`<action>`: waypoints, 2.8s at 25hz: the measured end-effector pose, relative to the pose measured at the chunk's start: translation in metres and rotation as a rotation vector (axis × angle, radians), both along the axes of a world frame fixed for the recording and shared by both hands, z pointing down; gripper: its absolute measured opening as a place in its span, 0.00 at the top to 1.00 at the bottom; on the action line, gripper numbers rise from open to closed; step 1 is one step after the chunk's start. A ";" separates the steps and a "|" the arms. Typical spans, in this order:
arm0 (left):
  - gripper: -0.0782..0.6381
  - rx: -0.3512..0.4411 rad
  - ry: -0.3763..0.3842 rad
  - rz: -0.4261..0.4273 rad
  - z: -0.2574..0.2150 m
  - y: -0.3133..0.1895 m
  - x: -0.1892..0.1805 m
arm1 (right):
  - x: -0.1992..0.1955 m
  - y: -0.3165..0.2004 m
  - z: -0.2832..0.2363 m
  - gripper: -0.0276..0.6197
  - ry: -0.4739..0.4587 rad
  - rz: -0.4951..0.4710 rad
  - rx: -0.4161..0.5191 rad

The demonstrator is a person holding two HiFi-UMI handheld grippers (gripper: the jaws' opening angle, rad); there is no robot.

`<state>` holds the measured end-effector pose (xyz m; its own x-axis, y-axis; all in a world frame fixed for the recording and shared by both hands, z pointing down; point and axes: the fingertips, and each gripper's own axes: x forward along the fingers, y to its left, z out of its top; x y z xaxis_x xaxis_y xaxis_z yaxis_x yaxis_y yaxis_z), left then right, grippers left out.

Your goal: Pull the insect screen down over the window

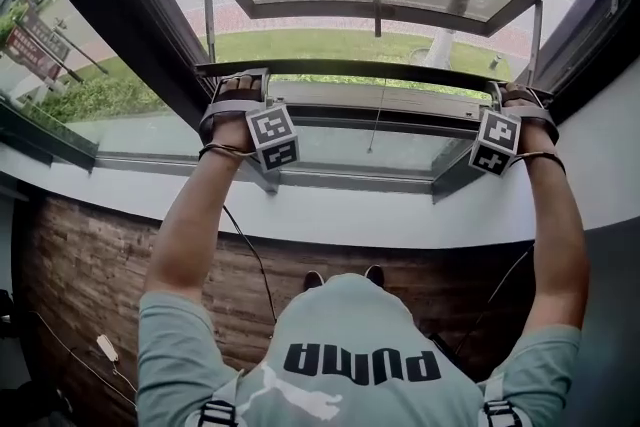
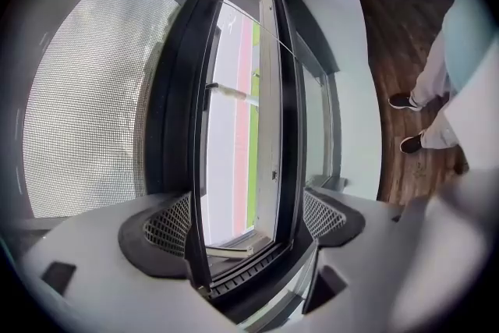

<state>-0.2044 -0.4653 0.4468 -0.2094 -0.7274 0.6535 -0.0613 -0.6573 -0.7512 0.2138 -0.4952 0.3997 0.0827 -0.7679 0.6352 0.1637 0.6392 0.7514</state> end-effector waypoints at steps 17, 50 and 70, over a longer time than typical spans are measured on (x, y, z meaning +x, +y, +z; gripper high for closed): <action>0.27 -0.106 0.009 -0.024 0.056 0.015 -0.003 | -0.005 0.006 0.055 0.72 -0.003 -0.005 -0.078; 0.27 -0.159 0.015 -0.009 0.139 0.016 0.000 | 0.002 0.019 0.135 0.72 0.080 0.046 -0.177; 0.28 -0.135 0.086 0.009 0.160 0.027 0.005 | -0.004 0.015 0.166 0.72 -0.053 0.030 -0.034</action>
